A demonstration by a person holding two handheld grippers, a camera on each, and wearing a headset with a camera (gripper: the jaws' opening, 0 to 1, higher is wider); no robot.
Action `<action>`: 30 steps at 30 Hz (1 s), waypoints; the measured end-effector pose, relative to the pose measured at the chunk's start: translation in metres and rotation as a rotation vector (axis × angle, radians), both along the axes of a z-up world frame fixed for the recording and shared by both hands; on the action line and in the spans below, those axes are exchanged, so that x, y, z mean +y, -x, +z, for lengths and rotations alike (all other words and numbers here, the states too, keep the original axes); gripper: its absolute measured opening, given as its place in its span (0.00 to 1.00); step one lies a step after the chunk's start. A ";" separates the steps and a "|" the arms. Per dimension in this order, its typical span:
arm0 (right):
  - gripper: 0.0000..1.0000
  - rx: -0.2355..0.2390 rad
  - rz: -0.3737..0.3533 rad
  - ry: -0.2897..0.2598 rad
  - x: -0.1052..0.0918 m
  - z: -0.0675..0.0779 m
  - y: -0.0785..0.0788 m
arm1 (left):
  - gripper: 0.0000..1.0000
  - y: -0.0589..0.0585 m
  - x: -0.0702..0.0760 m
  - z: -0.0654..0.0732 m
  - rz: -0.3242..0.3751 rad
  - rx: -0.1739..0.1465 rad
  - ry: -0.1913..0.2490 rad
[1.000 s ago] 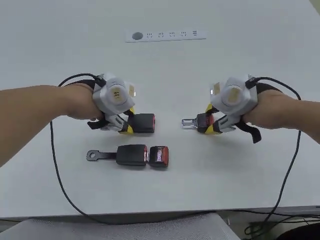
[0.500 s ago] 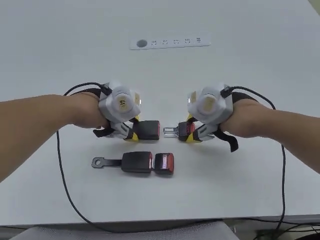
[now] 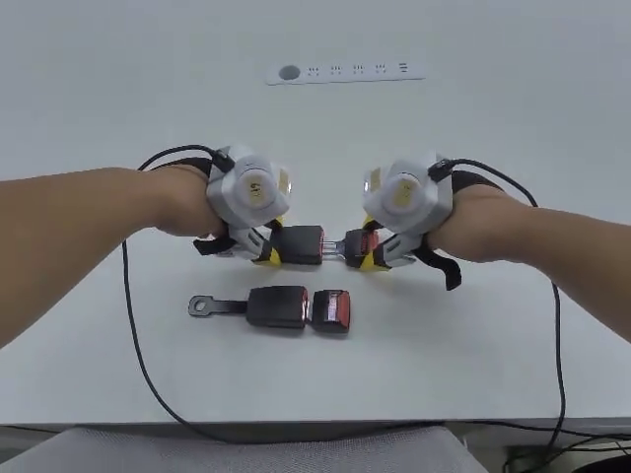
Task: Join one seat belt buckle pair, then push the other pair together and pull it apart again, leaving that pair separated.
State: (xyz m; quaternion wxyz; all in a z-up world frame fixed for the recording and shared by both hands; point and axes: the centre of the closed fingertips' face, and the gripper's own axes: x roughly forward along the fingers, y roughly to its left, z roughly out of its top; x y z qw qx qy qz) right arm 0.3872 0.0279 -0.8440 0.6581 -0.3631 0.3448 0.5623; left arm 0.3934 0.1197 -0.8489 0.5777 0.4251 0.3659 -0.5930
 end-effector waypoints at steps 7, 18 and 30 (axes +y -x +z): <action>0.30 0.003 0.007 -0.016 0.004 -0.002 -0.002 | 0.30 0.002 0.000 0.001 -0.019 -0.016 -0.006; 0.28 0.023 0.022 -0.030 0.025 0.002 0.001 | 0.30 0.000 -0.002 -0.001 -0.054 0.008 -0.003; 0.29 0.027 0.012 -0.048 0.024 0.004 0.004 | 0.31 0.001 -0.001 -0.001 -0.042 0.030 -0.020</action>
